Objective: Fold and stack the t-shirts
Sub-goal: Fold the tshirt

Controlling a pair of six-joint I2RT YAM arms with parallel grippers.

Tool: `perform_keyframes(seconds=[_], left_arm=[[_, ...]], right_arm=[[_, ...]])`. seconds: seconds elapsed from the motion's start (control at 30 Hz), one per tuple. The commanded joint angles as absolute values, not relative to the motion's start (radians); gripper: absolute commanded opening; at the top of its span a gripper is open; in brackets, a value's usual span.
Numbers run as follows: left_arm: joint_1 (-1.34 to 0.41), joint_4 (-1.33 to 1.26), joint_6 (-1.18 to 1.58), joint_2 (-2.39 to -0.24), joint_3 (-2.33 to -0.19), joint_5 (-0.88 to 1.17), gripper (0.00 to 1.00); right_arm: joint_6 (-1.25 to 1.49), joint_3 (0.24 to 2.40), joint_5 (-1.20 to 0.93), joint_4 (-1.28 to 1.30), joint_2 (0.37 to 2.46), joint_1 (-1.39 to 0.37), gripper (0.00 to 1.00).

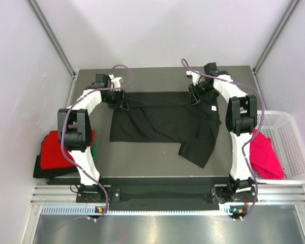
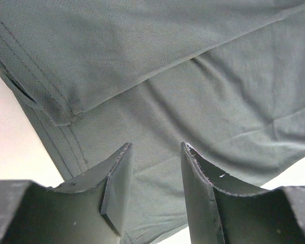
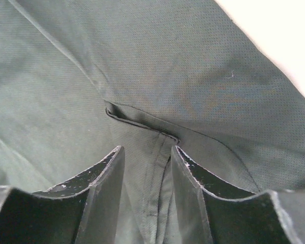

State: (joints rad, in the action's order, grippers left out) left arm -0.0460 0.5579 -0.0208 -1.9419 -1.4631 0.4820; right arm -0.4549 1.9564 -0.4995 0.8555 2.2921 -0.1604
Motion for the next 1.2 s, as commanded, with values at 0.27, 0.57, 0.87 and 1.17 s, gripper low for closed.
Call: perform_keyframes(seconds=[0.27, 0.57, 0.87, 1.17], left_arm=[[-0.044, 0.502, -0.031, -1.864, -1.443, 0.482, 0.48], [-0.043, 0.499, -0.035, -1.867, -1.434, 0.472, 0.48], [-0.043, 0.495, -0.037, -1.853, -1.428, 0.459, 0.48], [-0.043, 0.482, -0.04, -1.812, -1.408, 0.454, 0.48]], right_arm=[[-0.476, 2.002, -0.466, 0.819, 2.338, -0.149, 0.45], [-0.495, 2.022, -0.521, 0.865, 2.356, -0.147, 0.23], [-0.491, 1.893, -0.492, 0.825, 2.192, -0.149, 0.02], [-0.448, 1.685, -0.499, 0.85, 1.99, -0.288, 0.18]])
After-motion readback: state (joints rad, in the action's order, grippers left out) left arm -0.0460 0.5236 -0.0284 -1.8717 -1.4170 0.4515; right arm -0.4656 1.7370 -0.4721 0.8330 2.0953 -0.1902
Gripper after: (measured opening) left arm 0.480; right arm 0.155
